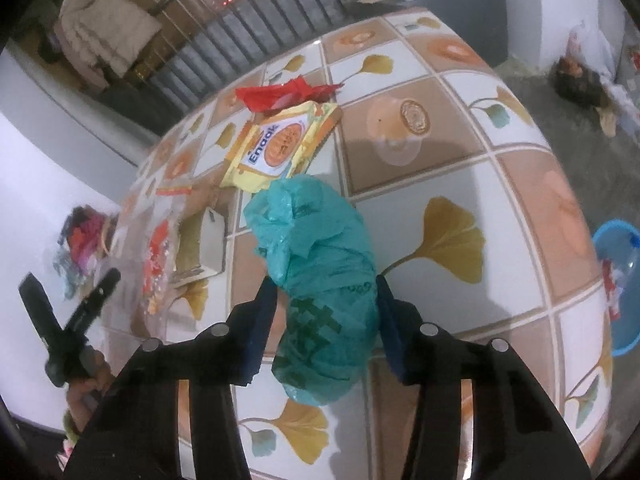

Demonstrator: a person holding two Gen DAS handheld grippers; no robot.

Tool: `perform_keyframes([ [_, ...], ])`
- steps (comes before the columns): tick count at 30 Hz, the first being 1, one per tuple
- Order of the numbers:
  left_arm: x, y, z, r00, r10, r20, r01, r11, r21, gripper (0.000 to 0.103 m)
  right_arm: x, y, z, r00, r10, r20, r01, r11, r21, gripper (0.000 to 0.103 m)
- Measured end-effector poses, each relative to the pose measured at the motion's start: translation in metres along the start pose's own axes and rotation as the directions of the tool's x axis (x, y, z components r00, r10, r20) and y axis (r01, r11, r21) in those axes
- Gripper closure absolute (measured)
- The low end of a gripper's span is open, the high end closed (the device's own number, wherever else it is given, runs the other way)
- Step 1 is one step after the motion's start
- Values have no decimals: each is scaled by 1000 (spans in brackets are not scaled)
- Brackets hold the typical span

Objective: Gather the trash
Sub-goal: 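Grasp the teal plastic bag with the right gripper while the left gripper grasps the clear plastic cup, then lift the teal bag and clear cup off the table with both grippers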

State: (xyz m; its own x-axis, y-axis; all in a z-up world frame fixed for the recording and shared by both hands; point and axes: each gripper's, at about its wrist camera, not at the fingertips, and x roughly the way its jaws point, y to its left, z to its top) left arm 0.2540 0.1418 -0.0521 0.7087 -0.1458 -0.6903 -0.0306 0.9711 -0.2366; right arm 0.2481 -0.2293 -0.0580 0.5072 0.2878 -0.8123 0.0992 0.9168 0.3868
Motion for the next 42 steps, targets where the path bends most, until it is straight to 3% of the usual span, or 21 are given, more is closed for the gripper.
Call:
perform_keyframes([
  [6,-24,12,-20,1000,-6,-12,6,1000,28,34,-14,-9,-13,1000,1,-7,-1,1000,7,60],
  [9,-42,7,-40,1000,-19,-11,20,996,88,34,-25,-16,-26,1000,5,-11,-5,1000,14,60],
  [16,-72,-19,-77,996,-83,-44,88,986,144,34,-46,-25,-60,999,18,-29,-17,1000,22,60],
  [19,-78,-36,-91,988,-142,-55,150,975,166,34,-49,-24,-67,999,20,-30,-20,1000,12,60],
  [26,-74,-71,-100,978,-195,-77,208,951,231,34,-48,-21,-73,999,35,-27,-34,999,20,60],
  [42,-74,-86,-107,976,-206,-69,217,947,238,33,-38,-13,-69,997,60,-52,-61,998,-24,58],
])
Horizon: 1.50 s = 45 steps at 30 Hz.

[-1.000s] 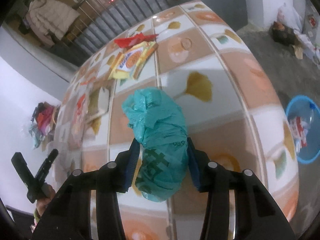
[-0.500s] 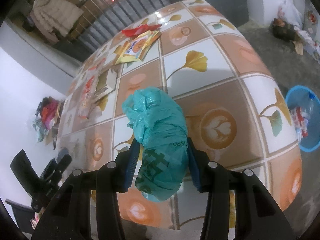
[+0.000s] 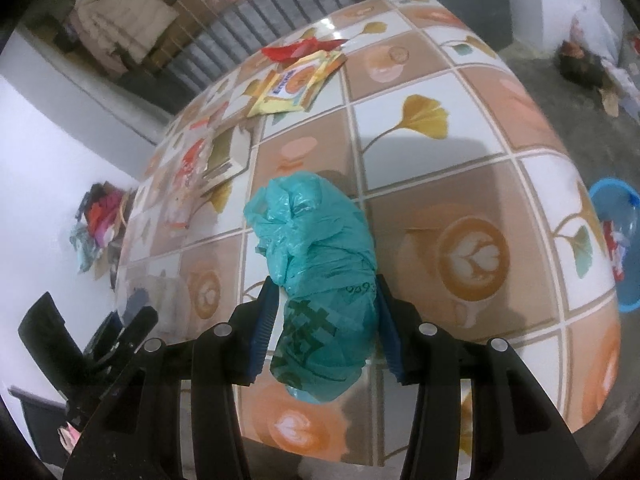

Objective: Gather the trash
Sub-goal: 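Lift the teal bag and clear cup off the table with both grippers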

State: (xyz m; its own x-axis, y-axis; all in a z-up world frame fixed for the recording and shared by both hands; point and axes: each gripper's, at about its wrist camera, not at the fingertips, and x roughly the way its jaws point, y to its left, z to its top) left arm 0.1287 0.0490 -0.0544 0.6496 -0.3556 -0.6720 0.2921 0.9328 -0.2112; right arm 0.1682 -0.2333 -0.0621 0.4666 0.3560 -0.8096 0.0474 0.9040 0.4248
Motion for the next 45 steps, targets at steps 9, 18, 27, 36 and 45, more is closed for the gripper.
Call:
perform_keyframes([
  [9,4,-3,-3,1000,27,1,-27,1000,3,32,1,1,1,1000,7,8,-7,1000,-10,57],
  [18,7,-9,-3,998,64,0,-64,998,20,33,-4,-1,-7,999,12,33,-12,1000,-17,58],
  [27,7,-11,-2,996,91,-11,-90,996,15,34,-12,-11,-9,998,54,41,-56,998,41,61],
  [36,-5,-20,1,996,89,18,-90,996,21,34,-31,-21,-10,993,82,81,-88,994,70,62],
  [45,-14,-30,5,996,75,39,-77,996,42,34,-41,-25,-14,990,91,109,-102,990,96,62],
])
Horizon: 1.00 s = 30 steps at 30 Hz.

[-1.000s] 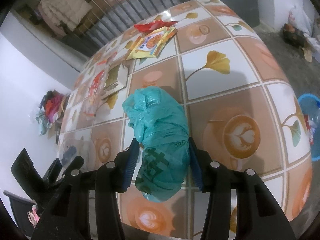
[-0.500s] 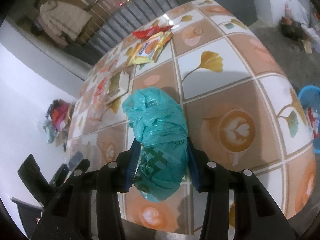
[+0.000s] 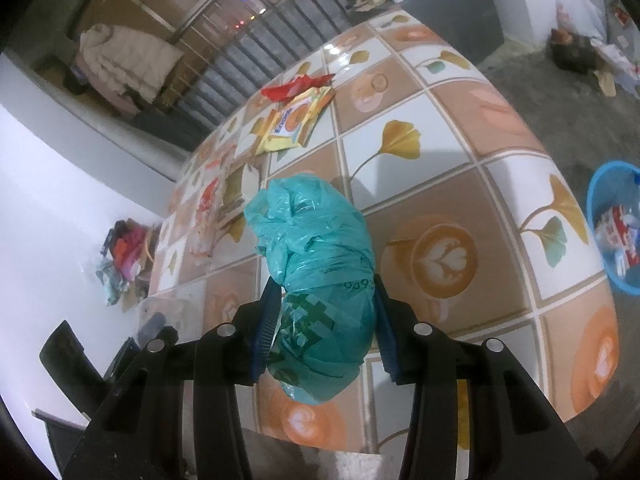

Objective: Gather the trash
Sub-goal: 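Lift the teal bag and clear cup off the table with both grippers, then carry the teal bag and clear cup over the wastebasket and open both grippers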

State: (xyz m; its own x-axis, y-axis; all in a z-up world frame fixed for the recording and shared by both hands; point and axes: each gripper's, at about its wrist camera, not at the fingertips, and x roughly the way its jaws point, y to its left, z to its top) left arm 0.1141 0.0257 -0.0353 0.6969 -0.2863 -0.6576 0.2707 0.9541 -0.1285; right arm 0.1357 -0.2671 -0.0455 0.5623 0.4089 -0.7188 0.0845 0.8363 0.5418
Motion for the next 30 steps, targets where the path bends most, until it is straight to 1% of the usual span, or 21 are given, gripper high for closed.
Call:
perform_keyframes([
  [7,-1,-3,1,1000,-15,3,15,1000,1,34,-1,0,-1,1000,2,2,-2,1000,0,62],
  [18,-2,-3,2,1000,-12,10,12,1000,-1,34,-3,-6,-5,1000,15,1,-15,999,29,62],
  [30,-18,-13,11,998,-23,51,21,999,29,34,-23,-7,-3,998,40,49,-42,998,38,62],
])
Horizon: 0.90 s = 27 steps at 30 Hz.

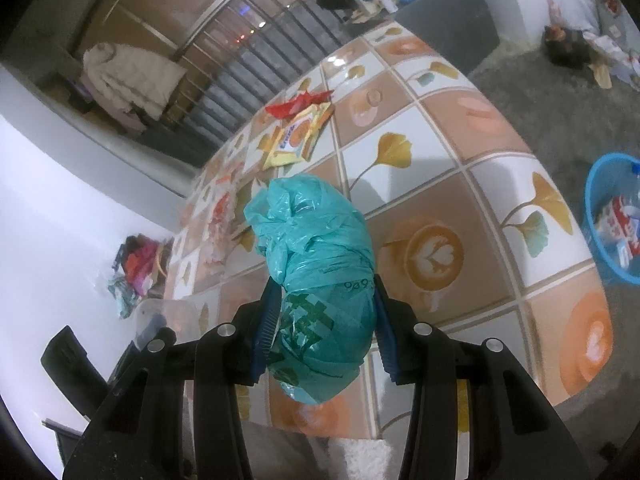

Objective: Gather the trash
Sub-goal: 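Carry the teal bag and clear cup over the wastebasket and open both grippers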

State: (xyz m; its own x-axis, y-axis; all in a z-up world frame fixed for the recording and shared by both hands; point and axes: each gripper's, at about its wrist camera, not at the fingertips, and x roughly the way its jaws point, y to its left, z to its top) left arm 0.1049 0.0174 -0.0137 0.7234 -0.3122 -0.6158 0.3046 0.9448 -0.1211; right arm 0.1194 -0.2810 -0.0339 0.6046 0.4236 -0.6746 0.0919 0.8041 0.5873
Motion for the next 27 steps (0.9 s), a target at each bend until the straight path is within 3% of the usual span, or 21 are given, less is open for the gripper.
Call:
perform_keyframes([
  [14,-17,-48,41,995,-71,69,64,993,104,34,-55,-20,6,990,36,135,-43,998,48,62],
  [20,-20,-87,66,984,-150,93,133,977,164,34,-96,-47,1,975,19,223,-40,995,92,62],
  [27,6,-150,94,956,-293,21,282,936,211,34,-143,-109,-5,940,-82,330,6,975,223,62],
])
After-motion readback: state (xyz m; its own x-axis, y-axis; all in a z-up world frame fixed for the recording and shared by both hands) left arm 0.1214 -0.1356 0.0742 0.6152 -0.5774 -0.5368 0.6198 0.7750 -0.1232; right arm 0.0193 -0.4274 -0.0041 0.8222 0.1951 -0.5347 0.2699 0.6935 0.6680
